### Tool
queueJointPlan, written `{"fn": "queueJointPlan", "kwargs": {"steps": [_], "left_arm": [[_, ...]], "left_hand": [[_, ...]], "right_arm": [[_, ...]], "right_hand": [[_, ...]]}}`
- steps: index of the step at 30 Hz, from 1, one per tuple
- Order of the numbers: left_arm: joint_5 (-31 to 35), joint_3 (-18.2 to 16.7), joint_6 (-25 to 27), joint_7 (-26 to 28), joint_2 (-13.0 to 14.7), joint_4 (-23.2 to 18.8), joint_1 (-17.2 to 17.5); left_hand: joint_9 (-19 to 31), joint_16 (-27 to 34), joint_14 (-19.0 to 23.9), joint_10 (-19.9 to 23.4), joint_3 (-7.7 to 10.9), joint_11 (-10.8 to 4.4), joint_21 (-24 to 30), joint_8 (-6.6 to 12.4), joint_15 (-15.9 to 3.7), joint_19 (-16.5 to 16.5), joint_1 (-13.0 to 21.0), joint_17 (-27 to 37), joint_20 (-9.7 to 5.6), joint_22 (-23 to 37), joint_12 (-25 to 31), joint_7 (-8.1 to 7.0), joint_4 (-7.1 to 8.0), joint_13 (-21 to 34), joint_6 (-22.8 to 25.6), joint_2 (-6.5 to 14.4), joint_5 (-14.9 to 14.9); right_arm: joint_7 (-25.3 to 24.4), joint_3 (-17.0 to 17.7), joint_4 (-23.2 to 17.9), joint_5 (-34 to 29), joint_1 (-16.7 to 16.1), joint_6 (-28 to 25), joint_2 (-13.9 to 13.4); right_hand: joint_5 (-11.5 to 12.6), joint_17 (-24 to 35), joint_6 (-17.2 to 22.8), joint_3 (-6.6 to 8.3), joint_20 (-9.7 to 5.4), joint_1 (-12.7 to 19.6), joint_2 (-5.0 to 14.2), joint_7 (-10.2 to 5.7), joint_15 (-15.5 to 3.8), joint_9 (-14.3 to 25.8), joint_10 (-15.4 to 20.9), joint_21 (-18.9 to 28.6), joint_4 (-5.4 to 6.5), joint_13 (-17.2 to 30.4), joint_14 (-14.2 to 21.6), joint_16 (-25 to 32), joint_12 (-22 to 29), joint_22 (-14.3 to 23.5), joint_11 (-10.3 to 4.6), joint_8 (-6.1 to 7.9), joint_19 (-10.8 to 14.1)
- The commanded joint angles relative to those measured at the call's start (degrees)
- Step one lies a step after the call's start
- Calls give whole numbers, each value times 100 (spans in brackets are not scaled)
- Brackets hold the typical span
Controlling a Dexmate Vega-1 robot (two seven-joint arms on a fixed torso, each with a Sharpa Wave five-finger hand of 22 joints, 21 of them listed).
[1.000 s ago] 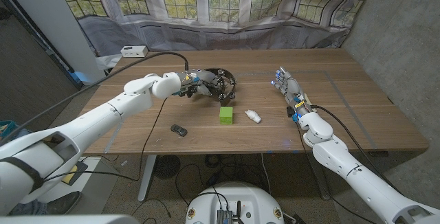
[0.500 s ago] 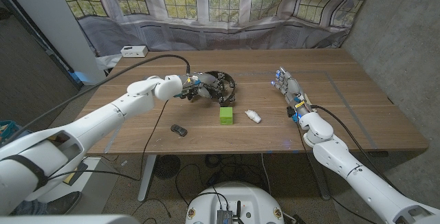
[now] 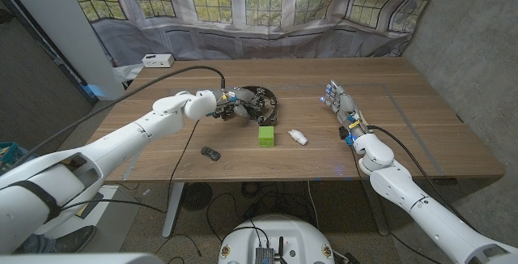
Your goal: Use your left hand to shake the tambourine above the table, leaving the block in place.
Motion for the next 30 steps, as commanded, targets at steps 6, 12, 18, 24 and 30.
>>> {"fn": "queueJointPlan", "kwargs": {"steps": [6,12,18,24,30], "left_arm": [[-33,115,23,-75,-64,188,-93],[-1,135,72,-63,-62,181,-103],[32,175,100,-118,-63,200,-139],[202,224,206,-109,-34,122,-143],[296,233,251,-84,0,63,-134]], "left_hand": [[8,9,128,-90,191,24,7,-6,-229,-96,-29,24,16,17,-68,32,213,7,-30,259,37],[4,-51,-51,-248,178,33,-13,-77,-149,-209,-97,7,18,14,-135,61,258,12,-232,257,38],[-3,-107,-375,-563,153,102,-79,-146,-89,-463,-203,-2,51,8,-266,103,289,-39,-534,221,41],[-17,-163,-1003,-872,6,107,-215,-172,102,-884,-387,17,154,6,-324,75,310,-99,-842,104,35],[-34,-154,-1446,-1088,-138,120,-328,-181,200,-1200,-480,39,208,3,-331,48,302,-137,-1043,17,32]], "right_arm": [[12,-17,22,38,21,-60,13],[6,-29,24,-4,15,-40,2],[-19,-28,14,-6,9,-48,10],[-15,-34,26,-7,22,-48,17],[-15,-32,35,-2,30,-27,36]], "right_hand": [[-5,27,33,-19,11,72,3,0,12,25,60,-1,-3,33,32,-3,-6,22,-3,-11,63],[-5,27,26,-21,11,73,0,3,11,25,60,-2,-4,34,35,-3,-6,22,2,-13,62],[-5,27,27,-21,11,74,4,5,21,25,59,-3,-4,34,27,-6,-6,22,2,-13,60],[-4,27,28,-19,14,78,6,5,20,25,57,-4,-5,34,19,-10,-7,22,-2,-13,57],[-4,27,29,-20,11,78,7,3,19,25,54,-6,-4,34,19,-10,-8,23,-3,-12,54]]}}
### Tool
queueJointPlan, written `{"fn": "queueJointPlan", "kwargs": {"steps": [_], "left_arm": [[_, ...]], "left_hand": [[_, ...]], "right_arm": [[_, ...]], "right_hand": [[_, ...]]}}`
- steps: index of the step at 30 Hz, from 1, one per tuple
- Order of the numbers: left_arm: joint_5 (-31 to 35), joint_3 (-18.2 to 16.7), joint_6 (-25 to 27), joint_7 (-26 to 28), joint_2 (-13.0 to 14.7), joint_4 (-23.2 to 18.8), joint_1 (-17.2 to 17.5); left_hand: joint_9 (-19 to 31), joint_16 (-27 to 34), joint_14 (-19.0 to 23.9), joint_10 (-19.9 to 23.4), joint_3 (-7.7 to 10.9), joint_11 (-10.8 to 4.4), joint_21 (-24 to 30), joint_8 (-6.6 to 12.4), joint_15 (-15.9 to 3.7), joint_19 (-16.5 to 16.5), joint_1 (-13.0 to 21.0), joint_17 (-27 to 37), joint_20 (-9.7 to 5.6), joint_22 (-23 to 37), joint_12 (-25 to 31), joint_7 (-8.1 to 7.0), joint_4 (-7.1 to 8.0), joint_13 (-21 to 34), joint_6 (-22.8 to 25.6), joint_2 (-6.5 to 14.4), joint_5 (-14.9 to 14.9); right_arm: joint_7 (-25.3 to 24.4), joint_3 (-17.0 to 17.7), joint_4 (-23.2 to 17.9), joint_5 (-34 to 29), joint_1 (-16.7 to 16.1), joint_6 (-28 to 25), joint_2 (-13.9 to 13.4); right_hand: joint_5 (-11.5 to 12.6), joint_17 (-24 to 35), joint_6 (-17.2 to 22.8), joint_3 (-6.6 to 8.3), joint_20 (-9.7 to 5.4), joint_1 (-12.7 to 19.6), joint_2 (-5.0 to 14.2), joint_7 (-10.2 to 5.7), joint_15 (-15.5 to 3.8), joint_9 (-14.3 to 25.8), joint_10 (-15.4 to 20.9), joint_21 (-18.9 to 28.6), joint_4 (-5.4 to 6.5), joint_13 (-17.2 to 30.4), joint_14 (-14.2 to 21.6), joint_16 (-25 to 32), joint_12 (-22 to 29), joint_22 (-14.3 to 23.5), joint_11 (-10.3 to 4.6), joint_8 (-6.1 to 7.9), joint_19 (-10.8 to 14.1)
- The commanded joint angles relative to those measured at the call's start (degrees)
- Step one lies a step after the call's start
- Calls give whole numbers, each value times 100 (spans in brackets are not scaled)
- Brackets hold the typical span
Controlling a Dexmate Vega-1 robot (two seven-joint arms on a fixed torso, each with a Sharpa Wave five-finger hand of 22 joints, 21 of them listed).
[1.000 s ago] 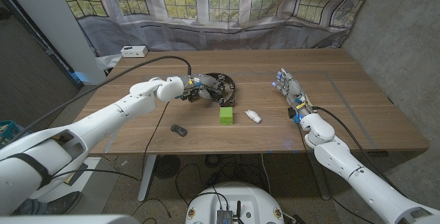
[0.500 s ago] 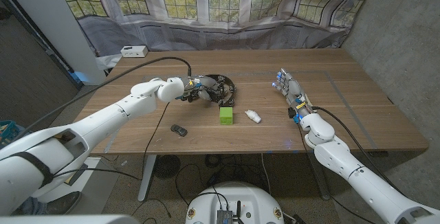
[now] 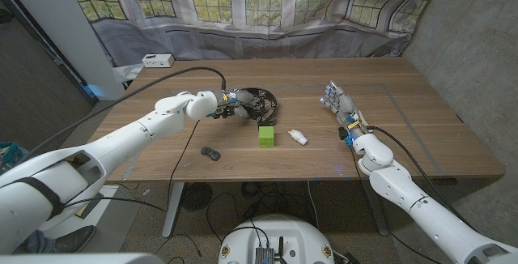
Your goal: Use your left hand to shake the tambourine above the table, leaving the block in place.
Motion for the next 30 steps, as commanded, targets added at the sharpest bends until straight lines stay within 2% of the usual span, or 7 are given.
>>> {"fn": "queueJointPlan", "kwargs": {"steps": [1,8,14,19,24,26,30], "left_arm": [[213,52,137,6,50,-90,-5],[286,65,162,4,65,-103,-12],[351,71,209,-13,81,-140,-15],[364,45,246,10,109,-203,23],[352,18,258,5,137,-249,49],[383,12,283,9,157,-294,66],[434,-13,316,71,198,-381,121]], "left_hand": [[7,10,-219,-136,-115,-14,-50,-28,64,-140,-54,44,20,4,-21,7,-4,-28,-141,-129,31],[-9,25,-521,-370,-275,-63,-159,-38,96,-414,-164,62,64,-2,-38,-54,17,-58,-342,-200,27],[-19,53,-619,-487,-384,-30,-211,-41,109,-535,-260,66,119,-7,-35,-74,45,-76,-464,-244,26],[-34,39,-884,-741,-492,-50,-291,-55,192,-707,-336,63,187,-11,-52,-99,56,-103,-698,-256,39],[-41,62,-946,-826,-573,-64,-323,-41,195,-768,-437,60,217,-13,-36,-137,98,-118,-766,-266,35],[-46,38,-1072,-925,-605,-55,-354,-48,218,-833,-472,53,231,-13,-45,-133,104,-128,-846,-269,40],[-67,23,-1454,-1361,-794,-36,-502,-75,303,-1126,-724,28,340,-17,-61,-153,174,-174,-1222,-316,42]], "right_arm": [[-10,-10,19,-12,16,19,25],[-9,-14,31,-18,34,18,32],[-3,-22,45,-25,46,13,33],[4,-25,60,-18,53,15,42],[-3,-26,54,-25,43,18,38],[-10,-22,45,-16,36,14,41],[-15,-23,33,-27,24,21,35]], "right_hand": [[-4,27,28,-21,14,77,5,1,21,25,54,-5,-4,34,21,-9,-8,23,-5,-13,54],[-5,28,30,-23,9,75,6,3,18,25,55,-4,-3,34,26,-7,-8,23,-6,-12,58],[-5,29,31,-24,11,74,7,4,26,25,58,-5,-2,34,25,-7,-6,23,-2,-11,57],[-5,29,29,-24,12,75,8,5,20,25,57,-4,-2,34,28,-6,-7,23,-1,-12,58],[-5,29,28,-27,9,72,3,6,20,25,60,-4,-2,34,32,-5,-5,23,0,-13,59],[-5,29,30,-27,13,73,6,4,20,25,60,-4,-1,34,30,-6,-6,23,-4,-12,58],[-5,29,32,-27,10,73,7,2,21,25,59,-5,-1,34,35,-4,-6,23,-2,-11,57]]}}
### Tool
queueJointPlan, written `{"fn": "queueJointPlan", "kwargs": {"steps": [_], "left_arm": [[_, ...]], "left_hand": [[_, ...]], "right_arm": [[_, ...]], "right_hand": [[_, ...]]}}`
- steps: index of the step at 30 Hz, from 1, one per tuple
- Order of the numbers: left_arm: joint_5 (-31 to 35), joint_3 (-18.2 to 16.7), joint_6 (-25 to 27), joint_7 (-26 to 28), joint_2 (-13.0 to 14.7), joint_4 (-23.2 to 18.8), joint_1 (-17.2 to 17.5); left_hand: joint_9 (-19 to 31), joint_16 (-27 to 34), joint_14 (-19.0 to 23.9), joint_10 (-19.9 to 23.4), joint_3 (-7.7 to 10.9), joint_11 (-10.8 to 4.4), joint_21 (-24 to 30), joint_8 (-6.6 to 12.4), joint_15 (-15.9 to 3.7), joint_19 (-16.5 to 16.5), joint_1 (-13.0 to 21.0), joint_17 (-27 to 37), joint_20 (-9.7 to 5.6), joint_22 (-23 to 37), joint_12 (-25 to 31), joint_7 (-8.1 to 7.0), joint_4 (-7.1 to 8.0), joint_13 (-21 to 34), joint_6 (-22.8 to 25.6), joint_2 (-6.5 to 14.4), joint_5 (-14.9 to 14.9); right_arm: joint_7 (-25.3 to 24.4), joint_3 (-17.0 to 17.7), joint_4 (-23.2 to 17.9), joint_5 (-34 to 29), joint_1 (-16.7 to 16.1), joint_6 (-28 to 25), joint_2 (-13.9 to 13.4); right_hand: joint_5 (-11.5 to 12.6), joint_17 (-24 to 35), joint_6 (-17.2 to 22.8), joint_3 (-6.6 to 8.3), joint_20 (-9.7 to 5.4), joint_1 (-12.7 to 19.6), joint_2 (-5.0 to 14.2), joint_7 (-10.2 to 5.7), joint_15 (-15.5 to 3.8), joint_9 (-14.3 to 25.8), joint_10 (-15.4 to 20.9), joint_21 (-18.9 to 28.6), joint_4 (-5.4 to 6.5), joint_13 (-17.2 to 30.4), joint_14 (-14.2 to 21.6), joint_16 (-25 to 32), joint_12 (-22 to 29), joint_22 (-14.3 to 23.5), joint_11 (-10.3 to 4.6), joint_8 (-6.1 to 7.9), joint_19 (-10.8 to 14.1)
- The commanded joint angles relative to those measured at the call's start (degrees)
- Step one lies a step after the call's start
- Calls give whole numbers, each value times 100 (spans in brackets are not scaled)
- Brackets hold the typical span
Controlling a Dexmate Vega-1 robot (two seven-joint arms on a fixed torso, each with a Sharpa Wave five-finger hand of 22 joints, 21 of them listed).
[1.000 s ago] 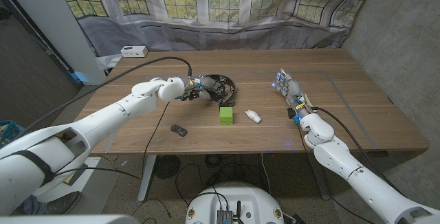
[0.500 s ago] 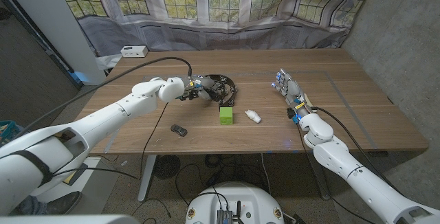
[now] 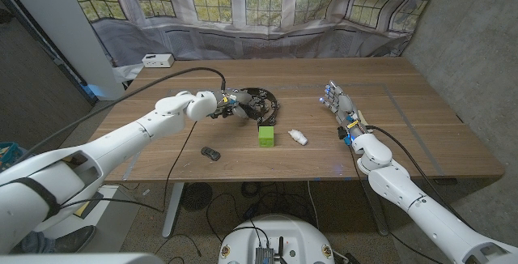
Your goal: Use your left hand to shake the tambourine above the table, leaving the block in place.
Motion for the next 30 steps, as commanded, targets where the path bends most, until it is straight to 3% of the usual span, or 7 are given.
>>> {"fn": "queueJointPlan", "kwargs": {"steps": [1,4,13,30], "left_arm": [[101,-77,96,90,96,-203,115],[121,-107,127,132,120,-262,158],[81,-254,209,297,195,-437,310],[-146,-746,405,591,525,-1127,785]], "left_hand": [[-15,-15,-350,-356,-150,48,-127,-42,78,-256,-202,-16,89,-3,6,-27,44,-28,-360,-24,23],[-25,-15,-552,-633,-237,69,-201,-19,122,-388,-330,-30,133,-5,-8,-75,76,-56,-505,-35,11],[-32,14,-621,-683,-290,37,-254,14,137,-476,-444,-37,304,-2,41,-129,116,-78,-551,-8,3],[-41,56,-552,-566,-290,22,-272,94,110,-468,-519,-67,332,2,131,-126,123,-109,-414,20,11]], "right_arm": [[-7,-4,-14,-11,-19,14,-5],[-22,2,-40,-6,-37,4,-12],[-30,12,-78,-14,-68,2,-40],[23,5,-28,-5,-42,53,-16]], "right_hand": [[-5,29,31,-28,10,73,5,2,22,25,59,-5,-2,34,33,-6,-6,23,-1,-12,57],[-5,30,31,-28,12,72,7,0,26,25,58,-4,0,34,29,-7,-6,23,-1,-12,58],[-4,29,31,-27,13,77,10,1,23,25,60,-4,-2,34,32,-6,-6,23,-3,-12,59],[-5,30,31,-29,16,77,12,-2,23,25,64,-5,-1,35,34,-6,-4,23,-3,-12,58]]}}
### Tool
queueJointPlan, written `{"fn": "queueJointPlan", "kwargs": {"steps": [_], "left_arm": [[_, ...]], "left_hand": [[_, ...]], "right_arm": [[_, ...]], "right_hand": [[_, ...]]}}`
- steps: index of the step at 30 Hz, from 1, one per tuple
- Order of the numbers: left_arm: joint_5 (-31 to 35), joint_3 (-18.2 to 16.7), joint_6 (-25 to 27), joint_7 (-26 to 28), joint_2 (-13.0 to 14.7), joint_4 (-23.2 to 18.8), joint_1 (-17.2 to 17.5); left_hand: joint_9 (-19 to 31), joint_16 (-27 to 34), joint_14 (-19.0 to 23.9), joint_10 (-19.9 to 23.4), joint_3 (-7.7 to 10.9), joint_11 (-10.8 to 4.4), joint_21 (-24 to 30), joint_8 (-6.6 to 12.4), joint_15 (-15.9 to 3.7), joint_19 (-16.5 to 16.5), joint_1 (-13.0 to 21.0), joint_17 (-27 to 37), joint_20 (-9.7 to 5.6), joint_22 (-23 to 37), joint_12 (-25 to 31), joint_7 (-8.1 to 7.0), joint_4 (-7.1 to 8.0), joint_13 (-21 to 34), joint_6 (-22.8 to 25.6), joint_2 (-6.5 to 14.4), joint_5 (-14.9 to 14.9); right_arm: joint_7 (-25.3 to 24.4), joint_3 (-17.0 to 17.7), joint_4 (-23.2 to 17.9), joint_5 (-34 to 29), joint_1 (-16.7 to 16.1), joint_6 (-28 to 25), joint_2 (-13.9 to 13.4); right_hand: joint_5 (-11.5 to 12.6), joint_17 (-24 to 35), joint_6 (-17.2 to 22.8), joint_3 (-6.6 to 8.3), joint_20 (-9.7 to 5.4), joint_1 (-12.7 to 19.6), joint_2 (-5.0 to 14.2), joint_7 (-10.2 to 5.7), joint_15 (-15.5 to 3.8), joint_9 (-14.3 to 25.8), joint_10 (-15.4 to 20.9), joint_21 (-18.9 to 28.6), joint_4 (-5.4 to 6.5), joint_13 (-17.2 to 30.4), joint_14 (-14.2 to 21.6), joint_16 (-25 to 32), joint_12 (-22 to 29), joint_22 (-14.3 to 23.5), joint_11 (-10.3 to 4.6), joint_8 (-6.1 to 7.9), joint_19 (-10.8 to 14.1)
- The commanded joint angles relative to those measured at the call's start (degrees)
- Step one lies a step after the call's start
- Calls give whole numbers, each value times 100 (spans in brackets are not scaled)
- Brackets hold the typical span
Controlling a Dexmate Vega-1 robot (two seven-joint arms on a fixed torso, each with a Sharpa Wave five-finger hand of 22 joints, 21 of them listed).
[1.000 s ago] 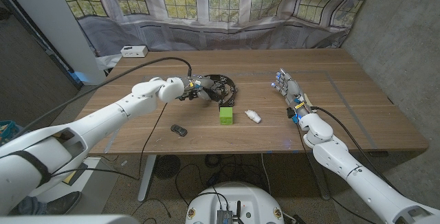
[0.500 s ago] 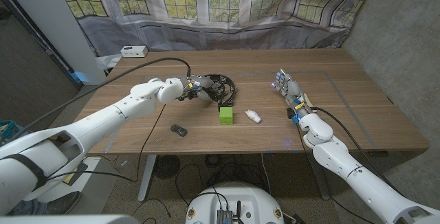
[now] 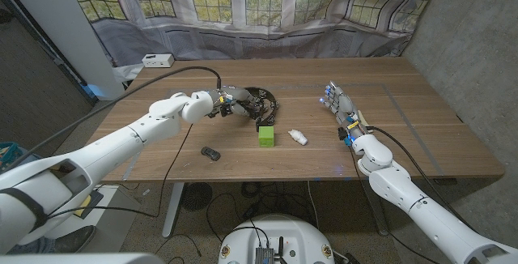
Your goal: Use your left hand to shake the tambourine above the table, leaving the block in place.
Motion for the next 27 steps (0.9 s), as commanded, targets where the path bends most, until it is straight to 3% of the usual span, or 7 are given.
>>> {"fn": "queueJointPlan", "kwargs": {"steps": [1,12,16,20,24,27], "left_arm": [[-170,-375,147,245,234,-487,373],[-656,-869,420,678,356,-829,879],[-946,-1044,474,751,400,-932,1035],[-994,-1205,698,971,457,-1184,1256],[-886,-1310,934,1208,521,-1440,1451],[-992,-1400,984,1301,540,-1523,1567]], "left_hand": [[11,34,56,74,-15,-5,-11,50,-19,11,-64,12,56,1,39,-2,12,8,103,11,12],[5,76,143,159,-20,-1,-15,61,9,38,-190,14,81,6,85,5,79,-18,128,92,13],[2,84,137,153,-54,87,-28,47,79,41,-434,30,109,13,90,62,234,-48,83,231,16],[-1,88,115,113,-119,187,-56,-1,158,23,-842,44,162,23,85,216,492,-97,-102,424,28],[-4,75,70,37,-206,279,-83,-32,200,7,-1197,44,183,26,64,252,706,-141,-306,484,4],[-26,51,-28,-115,-351,278,-138,-72,236,-54,-1588,37,197,24,30,278,902,-199,-606,415,-45]], "right_arm": [[50,-7,35,4,19,31,10],[43,9,19,21,6,47,15],[59,16,25,2,-8,101,5],[63,34,3,27,-32,119,3],[86,39,-25,-3,-52,178,-18],[79,44,-43,-31,-62,223,-21]], "right_hand": [[-5,30,32,-30,15,77,12,-4,24,25,64,-5,-1,34,32,-7,-4,23,-1,-12,58],[-5,29,32,-30,19,82,10,-2,23,25,69,-4,-4,34,33,-8,-3,23,2,-12,60],[-4,28,32,-29,9,85,13,0,21,25,69,-4,-5,35,35,-8,-3,23,4,-12,61],[-3,27,31,-27,-3,91,14,3,15,25,75,-1,-8,35,40,-6,-1,22,0,-12,69],[-4,28,32,-27,-6,90,16,2,11,25,77,3,-6,35,46,-4,0,22,-3,-12,79],[-4,27,31,-28,-3,92,14,-1,11,25,78,3,-8,35,48,-4,0,22,-3,-12,81]]}}
